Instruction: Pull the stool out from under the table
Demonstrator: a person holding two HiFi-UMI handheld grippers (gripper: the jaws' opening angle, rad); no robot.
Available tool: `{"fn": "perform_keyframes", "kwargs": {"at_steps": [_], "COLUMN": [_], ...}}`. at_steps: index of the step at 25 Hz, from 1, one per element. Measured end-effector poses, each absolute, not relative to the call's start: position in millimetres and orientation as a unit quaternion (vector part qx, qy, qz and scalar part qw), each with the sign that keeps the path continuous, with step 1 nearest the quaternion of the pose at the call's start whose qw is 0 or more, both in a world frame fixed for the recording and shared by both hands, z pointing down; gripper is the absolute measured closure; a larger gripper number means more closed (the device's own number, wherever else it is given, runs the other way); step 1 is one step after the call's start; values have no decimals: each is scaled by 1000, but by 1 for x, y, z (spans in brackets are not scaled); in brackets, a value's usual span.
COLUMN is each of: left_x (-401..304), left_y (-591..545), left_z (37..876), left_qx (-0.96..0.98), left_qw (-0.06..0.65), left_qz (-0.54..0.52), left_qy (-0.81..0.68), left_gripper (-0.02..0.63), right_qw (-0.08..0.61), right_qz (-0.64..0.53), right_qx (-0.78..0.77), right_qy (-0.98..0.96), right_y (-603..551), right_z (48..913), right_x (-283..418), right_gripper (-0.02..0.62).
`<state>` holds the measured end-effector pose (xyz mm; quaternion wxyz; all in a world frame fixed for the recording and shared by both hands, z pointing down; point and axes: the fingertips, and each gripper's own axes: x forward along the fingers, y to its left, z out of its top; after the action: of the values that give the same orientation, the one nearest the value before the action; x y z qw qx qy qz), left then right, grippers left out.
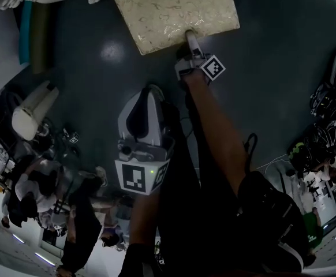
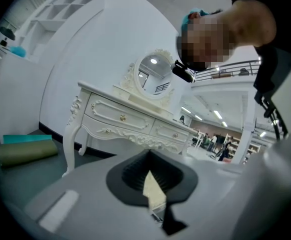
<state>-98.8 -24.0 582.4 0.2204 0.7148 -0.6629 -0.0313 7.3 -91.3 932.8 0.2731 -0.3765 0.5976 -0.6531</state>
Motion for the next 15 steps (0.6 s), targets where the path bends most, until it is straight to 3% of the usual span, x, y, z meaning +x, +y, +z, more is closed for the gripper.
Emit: {"fn": "perform_keyframes", "kwargs": {"at_steps": [15], "left_x": [-112], "left_y": [87], "left_z": [591], "left_qx": [765], "left_qw": [235], "left_qz": [-6], "left_qy": [-600], "left_gripper": [600], "right_qw": [331], "right_qz": [-624], "right_qx": [-422], "right_qy": [569], "right_y": [38], "right_z": [934], "right_x": [31], "right_gripper": [91]}}
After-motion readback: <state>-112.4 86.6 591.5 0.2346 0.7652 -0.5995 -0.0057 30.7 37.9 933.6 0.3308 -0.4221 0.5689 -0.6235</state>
